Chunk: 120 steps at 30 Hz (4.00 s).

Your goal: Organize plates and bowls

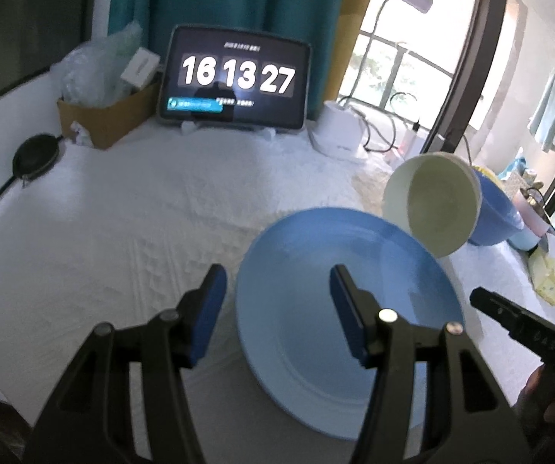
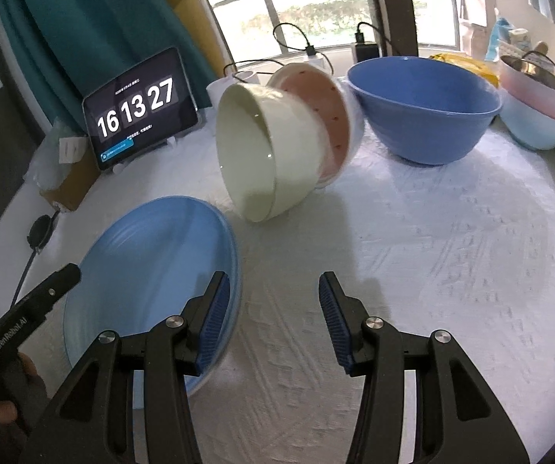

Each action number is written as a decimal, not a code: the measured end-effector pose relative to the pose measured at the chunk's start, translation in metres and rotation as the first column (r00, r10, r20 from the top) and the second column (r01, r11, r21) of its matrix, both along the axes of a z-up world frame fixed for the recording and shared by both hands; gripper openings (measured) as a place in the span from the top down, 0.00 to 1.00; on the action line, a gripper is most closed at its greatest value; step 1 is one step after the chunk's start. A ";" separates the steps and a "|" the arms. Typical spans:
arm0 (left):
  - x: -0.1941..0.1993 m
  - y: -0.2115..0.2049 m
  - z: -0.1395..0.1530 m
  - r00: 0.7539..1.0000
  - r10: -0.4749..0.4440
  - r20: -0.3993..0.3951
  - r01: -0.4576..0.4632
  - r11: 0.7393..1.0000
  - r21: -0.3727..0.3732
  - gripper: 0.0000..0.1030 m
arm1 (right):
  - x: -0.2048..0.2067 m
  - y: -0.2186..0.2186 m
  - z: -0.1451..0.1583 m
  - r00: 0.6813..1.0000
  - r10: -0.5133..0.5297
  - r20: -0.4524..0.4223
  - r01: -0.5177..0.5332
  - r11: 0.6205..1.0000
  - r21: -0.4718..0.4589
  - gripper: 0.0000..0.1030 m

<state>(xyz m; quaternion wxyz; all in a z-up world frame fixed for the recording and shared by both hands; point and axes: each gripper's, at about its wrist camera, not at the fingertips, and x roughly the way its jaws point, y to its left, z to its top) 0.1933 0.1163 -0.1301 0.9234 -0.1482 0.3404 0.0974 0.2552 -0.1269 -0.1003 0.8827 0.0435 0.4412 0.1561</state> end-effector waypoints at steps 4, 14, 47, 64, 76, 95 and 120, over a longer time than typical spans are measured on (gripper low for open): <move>-0.003 -0.014 0.011 0.999 -0.035 0.035 0.034 0.999 0.016 0.44 | -0.003 -0.008 0.005 1.000 -0.013 0.015 0.013 1.000 0.008 0.51; 0.004 -0.055 0.030 0.988 -0.135 0.070 0.133 0.990 0.040 0.44 | -0.011 -0.036 0.019 0.997 -0.054 0.053 0.053 0.998 0.018 0.51; 0.050 -0.175 0.073 0.913 -0.392 0.114 0.380 0.918 0.113 0.41 | -0.011 -0.127 0.068 0.969 -0.161 0.186 0.158 0.987 0.029 0.51; 0.084 -0.192 0.087 0.894 -0.425 0.139 0.408 0.903 0.135 0.35 | 0.018 -0.148 0.079 0.958 -0.180 0.222 0.182 0.983 0.010 0.51; 0.112 -0.199 0.079 0.892 -0.426 0.153 0.408 0.903 0.135 0.35 | 0.060 -0.152 0.066 0.963 -0.179 0.202 0.181 0.983 0.008 0.51; 0.141 -0.204 0.054 0.900 -0.426 0.095 0.416 0.903 0.105 0.35 | 0.122 -0.149 0.023 0.970 -0.205 0.129 0.210 0.977 -0.029 0.51; 0.157 -0.233 0.027 0.898 -0.440 0.006 0.435 0.891 0.132 0.35 | 0.105 -0.171 0.000 0.973 -0.211 0.090 0.216 0.975 -0.054 0.90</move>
